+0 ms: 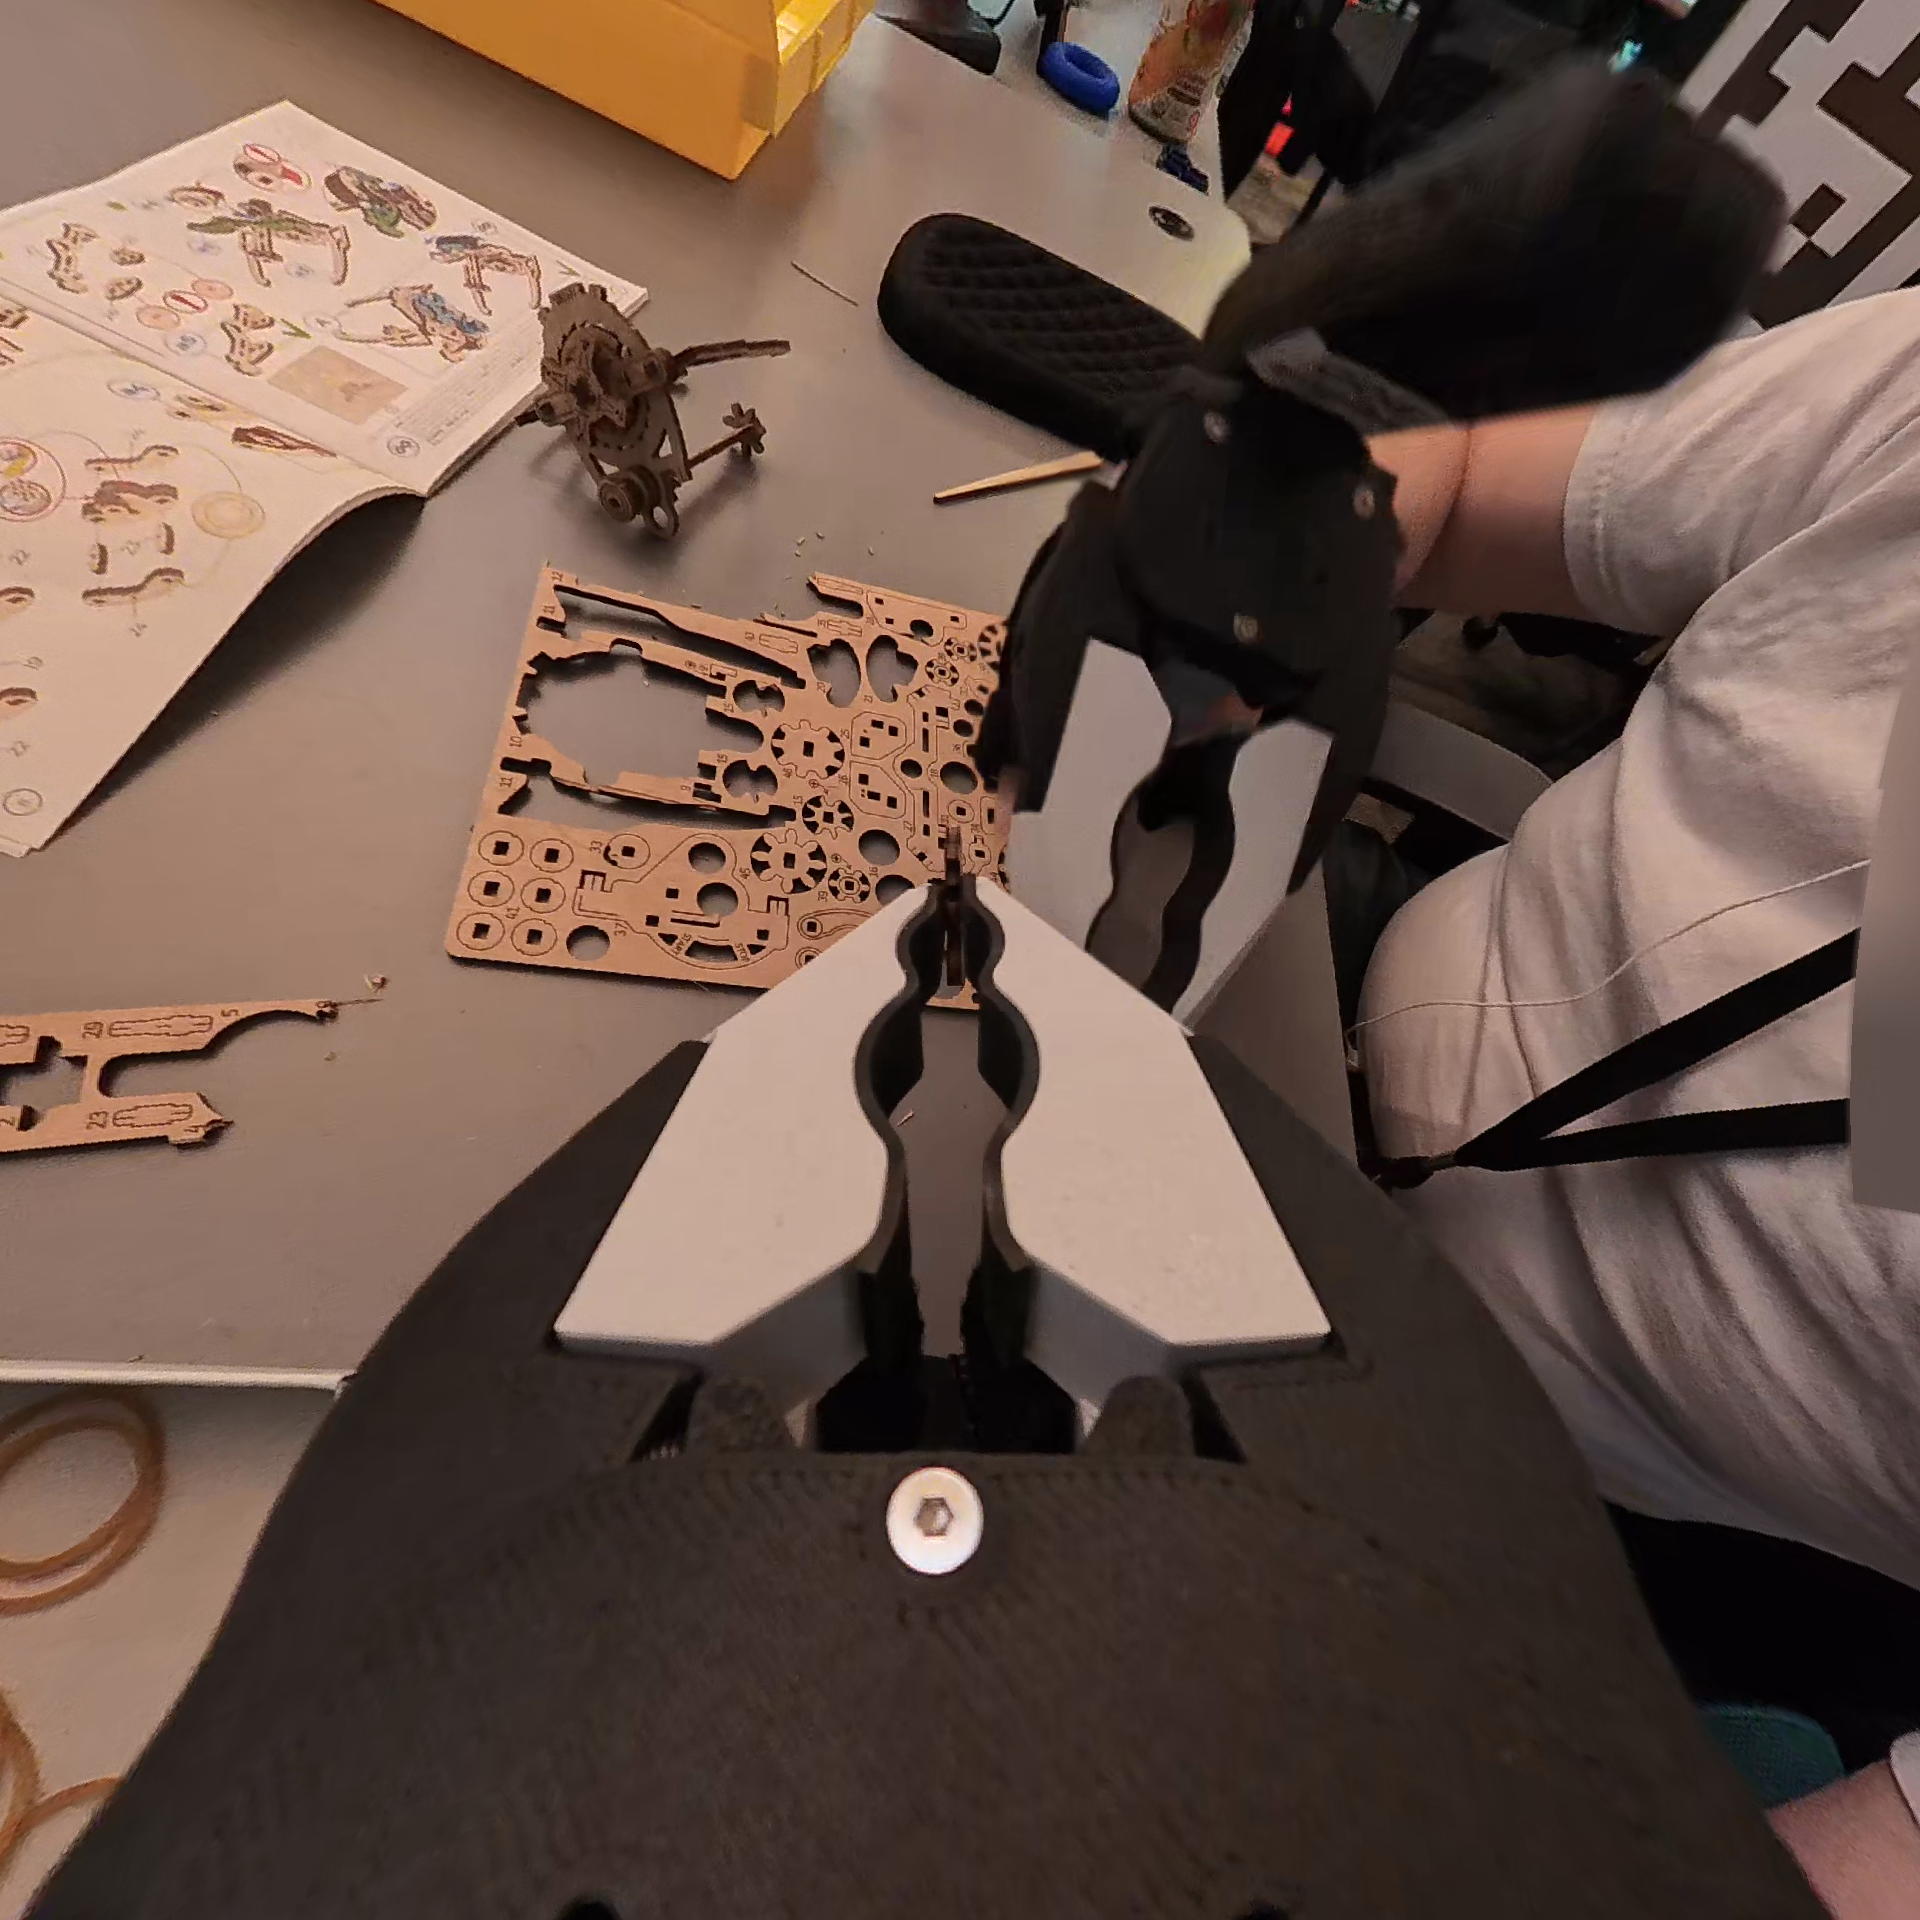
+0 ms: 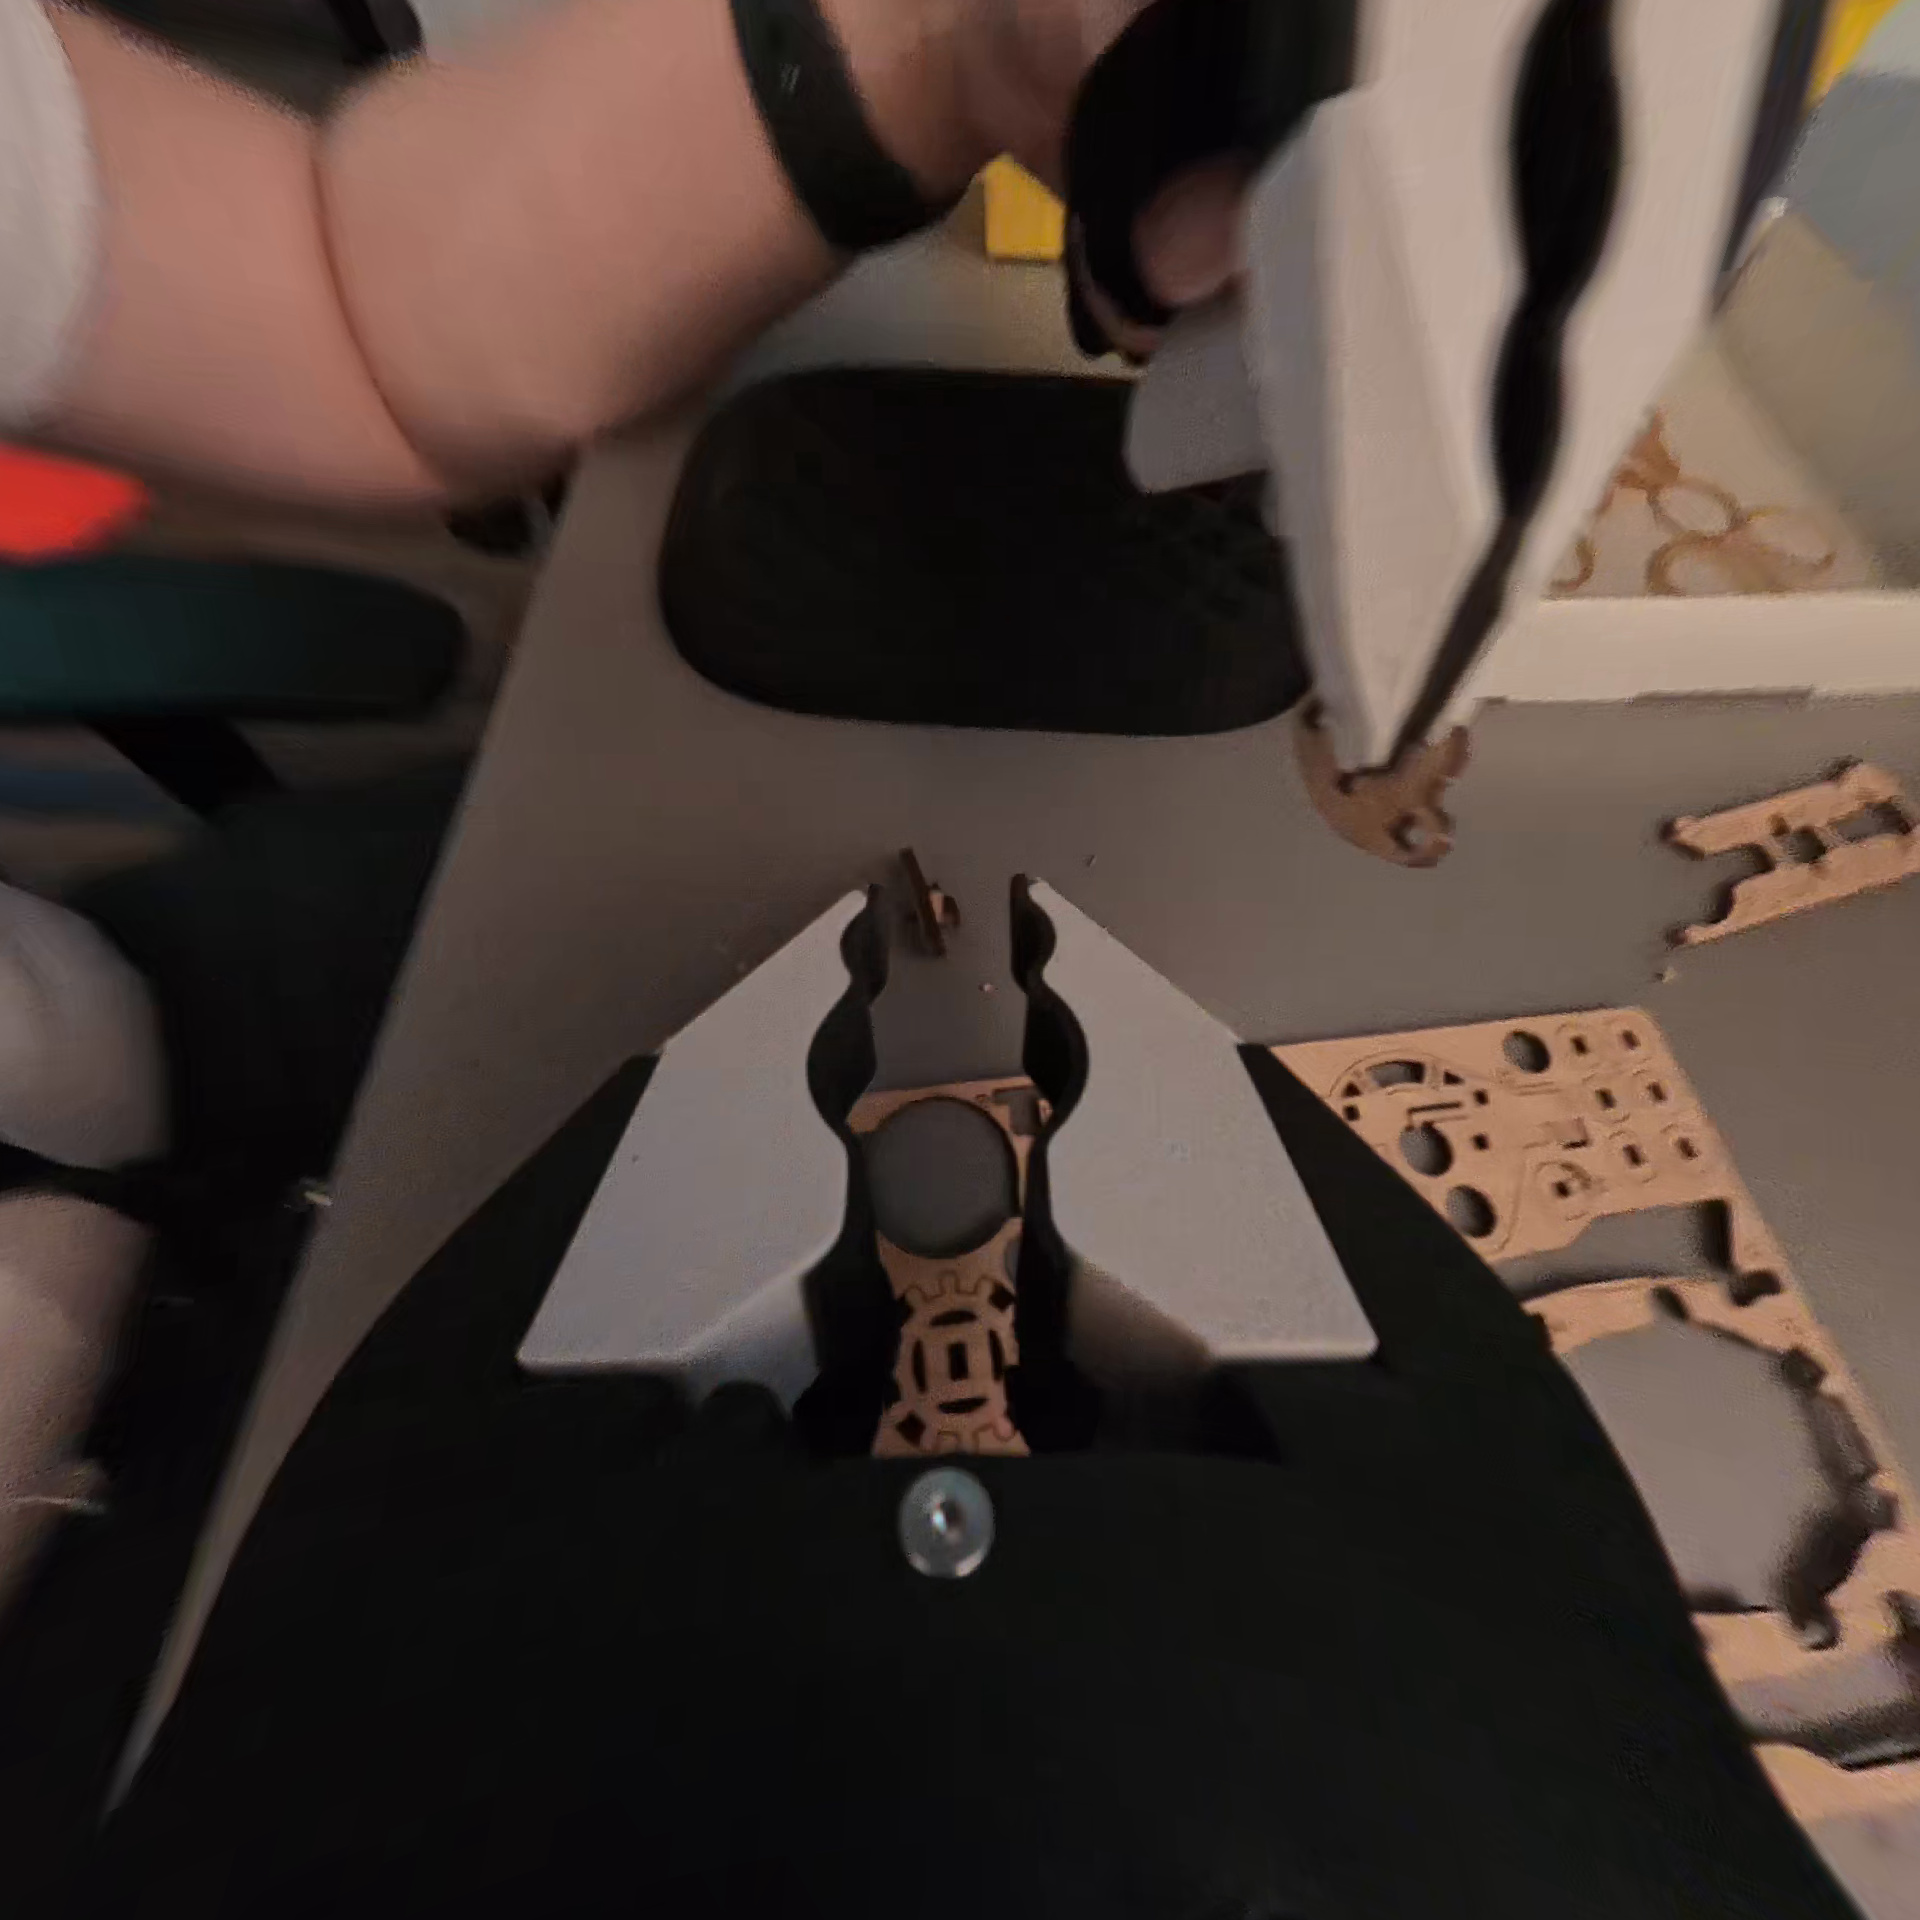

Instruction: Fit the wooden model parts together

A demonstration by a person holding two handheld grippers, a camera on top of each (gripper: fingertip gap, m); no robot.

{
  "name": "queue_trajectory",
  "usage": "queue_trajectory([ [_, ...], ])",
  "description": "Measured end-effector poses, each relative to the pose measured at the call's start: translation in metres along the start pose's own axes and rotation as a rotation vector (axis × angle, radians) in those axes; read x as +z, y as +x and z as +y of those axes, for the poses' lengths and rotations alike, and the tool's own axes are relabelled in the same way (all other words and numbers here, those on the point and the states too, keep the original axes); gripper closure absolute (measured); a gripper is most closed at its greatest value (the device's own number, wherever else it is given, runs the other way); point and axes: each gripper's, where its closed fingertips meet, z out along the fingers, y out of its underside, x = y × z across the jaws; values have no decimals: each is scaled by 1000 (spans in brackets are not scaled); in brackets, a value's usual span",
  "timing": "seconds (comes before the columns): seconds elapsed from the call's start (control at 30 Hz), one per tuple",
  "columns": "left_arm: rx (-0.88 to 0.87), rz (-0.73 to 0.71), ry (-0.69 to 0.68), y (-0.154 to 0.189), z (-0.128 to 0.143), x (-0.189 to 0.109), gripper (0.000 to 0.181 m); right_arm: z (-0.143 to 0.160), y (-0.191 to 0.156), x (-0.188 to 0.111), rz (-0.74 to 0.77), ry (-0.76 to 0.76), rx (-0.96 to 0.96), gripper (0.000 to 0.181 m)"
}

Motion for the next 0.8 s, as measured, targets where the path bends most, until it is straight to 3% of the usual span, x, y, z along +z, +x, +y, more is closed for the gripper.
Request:
queue_trajectory([
  [0.07, 0, 0, -2, 0, 0, 0, 180, 9, -4, 8, 28, -55, -118, 162],
  [0.13, -6, 4, 1, -1, 0, 0, 180, 13, -6, 11, 52, -85, -170, 180],
  [0.4, -23, 15, 7, -1, 1, 1, 180, 20, -14, 7, 154, -125, -624, 179],
  [0.5, -22, 17, 8, 0, 0, 0, 180, 24, -23, 3, 130, -127, -711, 172],
  [0.67, -34, 28, 5, 0, 1, 0, 180, 14, -29, -21, 53, -27, -574, 160],
  [0.73, -37, 32, 2, 1, 2, 0, 180, -5, -10, -38, 85, 75, -382, 158],
  [0.8, -38, 38, -5, 3, 3, 1, 180, -19, 24, -53, 123, 148, -64, 159],
])
